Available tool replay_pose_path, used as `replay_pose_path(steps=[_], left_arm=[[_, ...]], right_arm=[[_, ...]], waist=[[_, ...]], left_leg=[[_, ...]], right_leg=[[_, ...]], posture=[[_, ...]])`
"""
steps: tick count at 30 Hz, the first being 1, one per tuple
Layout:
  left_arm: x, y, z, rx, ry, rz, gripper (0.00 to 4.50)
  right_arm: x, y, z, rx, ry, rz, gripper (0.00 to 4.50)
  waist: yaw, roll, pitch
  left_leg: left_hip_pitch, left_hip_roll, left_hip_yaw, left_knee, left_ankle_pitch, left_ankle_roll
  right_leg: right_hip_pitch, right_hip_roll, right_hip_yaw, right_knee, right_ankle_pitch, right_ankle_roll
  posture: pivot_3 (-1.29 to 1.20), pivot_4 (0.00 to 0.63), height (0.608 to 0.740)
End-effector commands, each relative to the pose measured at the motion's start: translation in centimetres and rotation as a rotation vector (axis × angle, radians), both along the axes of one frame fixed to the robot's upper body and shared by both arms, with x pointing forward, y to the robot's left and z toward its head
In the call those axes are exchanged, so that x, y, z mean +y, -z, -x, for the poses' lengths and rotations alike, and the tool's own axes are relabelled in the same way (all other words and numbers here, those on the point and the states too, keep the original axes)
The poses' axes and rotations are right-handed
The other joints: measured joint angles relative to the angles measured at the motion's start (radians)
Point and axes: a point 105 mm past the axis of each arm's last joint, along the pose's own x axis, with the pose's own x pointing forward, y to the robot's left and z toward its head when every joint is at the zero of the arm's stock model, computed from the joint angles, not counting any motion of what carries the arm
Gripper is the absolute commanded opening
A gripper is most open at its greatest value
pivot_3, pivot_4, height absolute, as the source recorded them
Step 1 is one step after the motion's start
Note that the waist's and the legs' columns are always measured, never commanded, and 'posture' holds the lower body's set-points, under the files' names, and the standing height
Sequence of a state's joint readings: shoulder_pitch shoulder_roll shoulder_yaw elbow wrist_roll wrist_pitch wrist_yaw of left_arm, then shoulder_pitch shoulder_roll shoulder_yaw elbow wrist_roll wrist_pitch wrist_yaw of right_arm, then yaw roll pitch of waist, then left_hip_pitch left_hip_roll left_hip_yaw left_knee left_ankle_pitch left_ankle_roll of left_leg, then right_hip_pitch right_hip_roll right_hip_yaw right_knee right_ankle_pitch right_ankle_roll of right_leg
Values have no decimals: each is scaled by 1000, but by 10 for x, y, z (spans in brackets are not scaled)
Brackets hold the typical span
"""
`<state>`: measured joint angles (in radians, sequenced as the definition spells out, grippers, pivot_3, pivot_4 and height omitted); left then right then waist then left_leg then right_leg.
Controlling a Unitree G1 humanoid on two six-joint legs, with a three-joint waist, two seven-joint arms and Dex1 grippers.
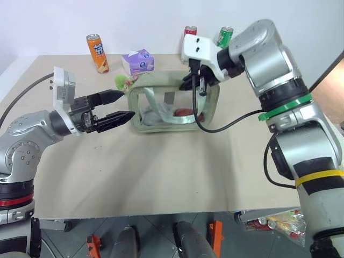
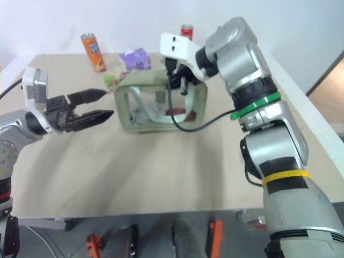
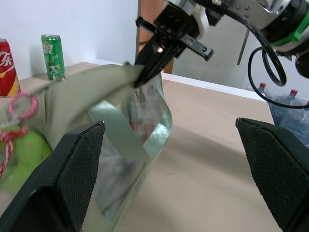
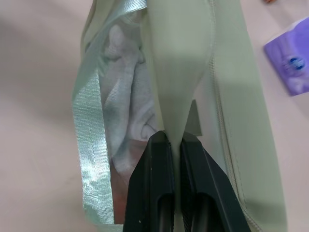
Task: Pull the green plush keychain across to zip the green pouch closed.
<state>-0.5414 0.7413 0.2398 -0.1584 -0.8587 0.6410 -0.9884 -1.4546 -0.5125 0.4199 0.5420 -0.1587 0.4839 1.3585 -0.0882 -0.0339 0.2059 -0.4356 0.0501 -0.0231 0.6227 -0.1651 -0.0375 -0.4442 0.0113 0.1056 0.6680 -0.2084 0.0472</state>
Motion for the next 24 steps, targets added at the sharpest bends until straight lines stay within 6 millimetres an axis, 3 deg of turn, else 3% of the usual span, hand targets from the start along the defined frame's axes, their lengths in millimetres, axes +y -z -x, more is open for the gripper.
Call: replay_pose_path(steps=[1, 9, 14, 19, 24], left_arm=[[1, -11, 3, -43, 1, -6, 4500], [0, -13, 0, -40, 10, -6, 4500], [0, -12, 0, -39, 9, -9, 4500], [24, -18, -7, -50, -91, -10, 4500], [25, -18, -6, -48, -90, -16, 4500]], right_arm=[[3, -24, 15, -64, -1, -82, 39], [16, -24, 28, -12, 59, -193, 39], [14, -9, 38, 19, 39, -188, 39], [12, 0, 39, 64, 52, -217, 39], [10, 9, 38, 73, 47, -223, 1733]], waist=[[0, 0, 0], [0, 0, 0], [2, 0, 0], [1, 0, 0], [2, 0, 0]], left_leg=[[0, 0, 0, 0, 0, 0], [0, 0, -1, 0, 0, 0], [-1, 0, -2, 0, 0, 0], [-1, 0, -2, 1, 0, 0], [-1, 0, -3, 1, 0, 0]], right_leg=[[0, 0, 0, 0, 0, 0], [0, 0, -1, 0, 0, 0], [0, 0, -2, 0, 0, 0], [0, 0, -2, 0, 0, 0], [1, 0, -3, 0, 0, -1]], posture=[[0, 150, 740], [0, 150, 740], [0, 150, 740], [0, 150, 740], [0, 150, 740]])
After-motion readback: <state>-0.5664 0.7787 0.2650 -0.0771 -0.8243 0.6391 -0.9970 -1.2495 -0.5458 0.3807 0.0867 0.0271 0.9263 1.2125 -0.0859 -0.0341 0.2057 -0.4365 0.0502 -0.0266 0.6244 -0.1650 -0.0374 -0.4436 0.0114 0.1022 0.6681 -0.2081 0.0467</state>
